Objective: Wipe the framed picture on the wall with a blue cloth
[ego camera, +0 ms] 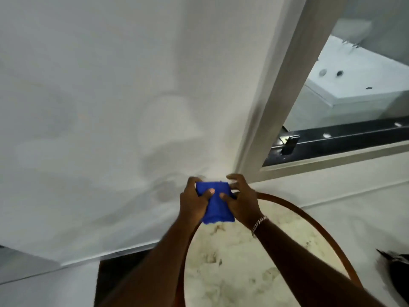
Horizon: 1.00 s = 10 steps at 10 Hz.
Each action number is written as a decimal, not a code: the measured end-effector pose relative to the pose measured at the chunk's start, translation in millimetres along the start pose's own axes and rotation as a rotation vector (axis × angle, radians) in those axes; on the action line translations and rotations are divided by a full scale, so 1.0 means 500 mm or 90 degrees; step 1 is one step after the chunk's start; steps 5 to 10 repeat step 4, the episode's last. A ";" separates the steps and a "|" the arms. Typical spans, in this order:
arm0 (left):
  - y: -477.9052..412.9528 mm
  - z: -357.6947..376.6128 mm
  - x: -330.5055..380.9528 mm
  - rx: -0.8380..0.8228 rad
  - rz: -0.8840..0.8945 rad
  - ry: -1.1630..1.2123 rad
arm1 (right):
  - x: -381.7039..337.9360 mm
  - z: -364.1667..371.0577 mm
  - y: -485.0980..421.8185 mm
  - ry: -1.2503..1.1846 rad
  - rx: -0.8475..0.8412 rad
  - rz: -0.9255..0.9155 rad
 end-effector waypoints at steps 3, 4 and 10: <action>-0.064 0.164 -0.317 -0.061 -0.113 -0.119 | 0.333 0.149 -0.038 0.025 -0.040 0.163; -0.068 0.162 -0.348 -0.154 -0.151 -0.228 | 0.373 0.164 -0.037 0.117 -0.101 0.193; -0.068 0.162 -0.348 -0.154 -0.151 -0.228 | 0.373 0.164 -0.037 0.117 -0.101 0.193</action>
Point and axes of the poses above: each hand's wrist, its own y-axis away from the middle knuckle, its own z-axis out of the palm, x = y × z, the point moved 8 cm from there along -y, towards the middle knuckle, and after that the axes turned 2 degrees about -x, right-handed, at the moved point
